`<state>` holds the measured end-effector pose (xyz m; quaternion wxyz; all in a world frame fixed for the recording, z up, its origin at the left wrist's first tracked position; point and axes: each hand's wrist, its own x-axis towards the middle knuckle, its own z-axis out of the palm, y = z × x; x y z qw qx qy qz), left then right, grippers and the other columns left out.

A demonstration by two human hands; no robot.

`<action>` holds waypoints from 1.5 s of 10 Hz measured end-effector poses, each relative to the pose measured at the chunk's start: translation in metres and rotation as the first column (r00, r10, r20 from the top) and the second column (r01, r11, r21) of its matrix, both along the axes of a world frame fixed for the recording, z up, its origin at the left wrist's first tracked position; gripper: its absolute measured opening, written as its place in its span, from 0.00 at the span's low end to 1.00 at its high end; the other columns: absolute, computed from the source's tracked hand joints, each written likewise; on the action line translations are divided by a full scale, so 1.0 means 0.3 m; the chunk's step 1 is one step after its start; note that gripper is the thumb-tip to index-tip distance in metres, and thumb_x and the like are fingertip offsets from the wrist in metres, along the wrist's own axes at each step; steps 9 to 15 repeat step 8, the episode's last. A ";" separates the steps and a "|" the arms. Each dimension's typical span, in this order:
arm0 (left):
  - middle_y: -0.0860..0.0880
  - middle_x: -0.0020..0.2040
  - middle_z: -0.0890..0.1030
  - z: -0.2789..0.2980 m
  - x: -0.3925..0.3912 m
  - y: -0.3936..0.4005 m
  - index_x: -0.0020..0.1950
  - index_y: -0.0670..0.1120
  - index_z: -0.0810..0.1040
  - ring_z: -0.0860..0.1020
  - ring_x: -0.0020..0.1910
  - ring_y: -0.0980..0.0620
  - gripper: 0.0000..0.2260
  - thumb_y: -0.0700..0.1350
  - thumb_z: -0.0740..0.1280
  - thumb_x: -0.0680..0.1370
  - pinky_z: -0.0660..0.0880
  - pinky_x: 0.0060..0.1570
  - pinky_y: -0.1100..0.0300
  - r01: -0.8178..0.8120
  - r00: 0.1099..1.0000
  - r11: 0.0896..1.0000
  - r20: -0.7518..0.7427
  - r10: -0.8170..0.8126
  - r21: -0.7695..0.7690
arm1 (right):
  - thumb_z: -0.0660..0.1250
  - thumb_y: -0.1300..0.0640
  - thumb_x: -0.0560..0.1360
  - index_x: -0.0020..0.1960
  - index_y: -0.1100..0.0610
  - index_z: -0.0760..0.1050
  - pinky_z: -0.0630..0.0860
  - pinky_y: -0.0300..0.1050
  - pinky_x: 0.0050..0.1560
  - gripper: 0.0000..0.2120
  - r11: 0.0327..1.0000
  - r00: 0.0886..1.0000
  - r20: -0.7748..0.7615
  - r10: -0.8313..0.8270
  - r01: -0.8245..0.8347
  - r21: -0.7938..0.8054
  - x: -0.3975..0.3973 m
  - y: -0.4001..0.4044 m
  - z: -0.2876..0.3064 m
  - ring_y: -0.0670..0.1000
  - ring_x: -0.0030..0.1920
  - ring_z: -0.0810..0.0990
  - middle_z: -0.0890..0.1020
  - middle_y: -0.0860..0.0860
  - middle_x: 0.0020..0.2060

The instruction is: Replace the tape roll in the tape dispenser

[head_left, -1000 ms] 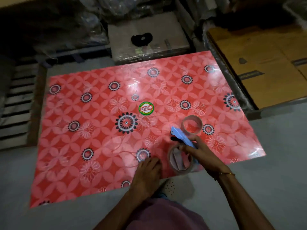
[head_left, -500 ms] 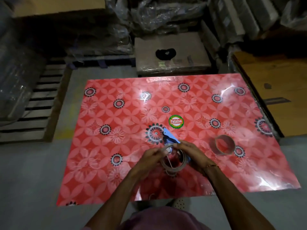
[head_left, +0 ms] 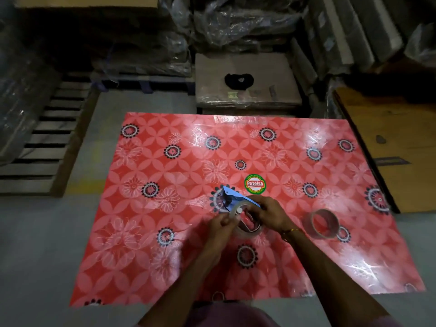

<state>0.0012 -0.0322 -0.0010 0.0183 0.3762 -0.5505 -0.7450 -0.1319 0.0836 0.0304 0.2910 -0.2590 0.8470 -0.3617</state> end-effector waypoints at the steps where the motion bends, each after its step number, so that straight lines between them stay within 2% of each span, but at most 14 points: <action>1: 0.50 0.34 0.74 0.005 -0.039 0.006 0.39 0.43 0.78 0.69 0.36 0.55 0.07 0.41 0.72 0.75 0.67 0.33 0.61 0.005 1.000 0.986 0.009 -0.004 -0.168 | 0.68 0.52 0.78 0.57 0.47 0.84 0.77 0.47 0.47 0.10 0.998 0.998 -0.006 0.057 -0.057 0.035 -0.045 0.001 0.000 0.44 0.42 0.80 0.86 0.45 0.42; 2: 0.50 0.32 0.73 0.012 -0.064 -0.004 0.33 0.47 0.74 0.68 0.34 0.55 0.10 0.49 0.71 0.69 0.65 0.34 0.59 0.016 1.000 0.961 0.026 -0.009 -0.276 | 0.68 0.55 0.80 0.51 0.40 0.82 0.76 0.44 0.37 0.10 0.990 0.992 -0.008 0.127 -0.127 0.054 -0.079 0.003 0.010 0.46 0.30 0.78 0.81 0.47 0.30; 3: 0.49 0.36 0.79 0.003 -0.075 -0.019 0.38 0.49 0.78 0.74 0.36 0.54 0.14 0.58 0.69 0.63 0.71 0.39 0.59 0.015 0.997 0.945 0.083 0.012 -0.328 | 0.68 0.55 0.79 0.57 0.44 0.83 0.74 0.42 0.37 0.10 0.987 0.988 -0.017 0.152 -0.151 0.064 -0.108 0.004 0.000 0.42 0.31 0.77 0.80 0.43 0.29; 4: 0.47 0.45 0.83 0.008 -0.077 -0.035 0.44 0.49 0.80 0.79 0.42 0.52 0.08 0.49 0.75 0.70 0.74 0.41 0.62 0.069 0.990 0.932 0.141 -0.019 -0.357 | 0.68 0.57 0.78 0.61 0.47 0.82 0.77 0.46 0.41 0.14 0.976 0.982 0.000 0.189 -0.188 0.106 -0.122 0.002 0.005 0.44 0.36 0.80 0.84 0.44 0.37; 5: 0.47 0.49 0.83 0.011 -0.075 -0.050 0.43 0.52 0.77 0.80 0.46 0.51 0.06 0.43 0.74 0.73 0.73 0.42 0.65 0.056 0.986 0.919 0.167 0.011 -0.390 | 0.68 0.59 0.76 0.66 0.49 0.79 0.80 0.54 0.56 0.18 0.970 0.979 0.013 0.205 -0.205 0.129 -0.126 -0.003 0.006 0.52 0.53 0.84 0.86 0.51 0.55; 6: 0.48 0.45 0.83 0.030 -0.067 -0.070 0.44 0.47 0.79 0.79 0.42 0.54 0.02 0.43 0.72 0.75 0.71 0.37 0.71 0.045 0.984 0.901 0.173 0.034 -0.432 | 0.69 0.59 0.76 0.71 0.54 0.75 0.74 0.54 0.66 0.23 0.974 0.985 0.002 0.174 -0.173 0.148 -0.124 -0.003 0.020 0.54 0.65 0.79 0.81 0.53 0.65; 7: 0.45 0.46 0.82 0.025 -0.076 -0.112 0.47 0.44 0.79 0.80 0.45 0.48 0.03 0.42 0.70 0.76 0.75 0.41 0.62 0.083 0.980 0.839 0.196 0.029 -0.538 | 0.68 0.57 0.76 0.71 0.53 0.73 0.75 0.52 0.65 0.23 0.986 0.990 -0.025 0.137 -0.133 0.103 -0.130 -0.002 0.033 0.55 0.63 0.79 0.81 0.53 0.64; 8: 0.46 0.51 0.79 0.060 -0.089 -0.155 0.46 0.45 0.78 0.79 0.47 0.47 0.02 0.43 0.68 0.78 0.78 0.50 0.53 0.139 0.963 0.754 0.267 0.050 -0.642 | 0.66 0.55 0.77 0.71 0.54 0.72 0.73 0.48 0.63 0.22 0.994 0.986 -0.140 0.088 -0.078 0.076 -0.148 -0.004 0.063 0.55 0.64 0.78 0.80 0.53 0.64; 15: 0.46 0.51 0.79 0.060 -0.089 -0.155 0.46 0.45 0.78 0.79 0.47 0.47 0.02 0.43 0.68 0.78 0.78 0.50 0.53 0.139 0.963 0.754 0.267 0.050 -0.642 | 0.66 0.55 0.77 0.71 0.54 0.72 0.73 0.48 0.63 0.22 0.994 0.986 -0.140 0.088 -0.078 0.076 -0.148 -0.004 0.063 0.55 0.64 0.78 0.80 0.53 0.64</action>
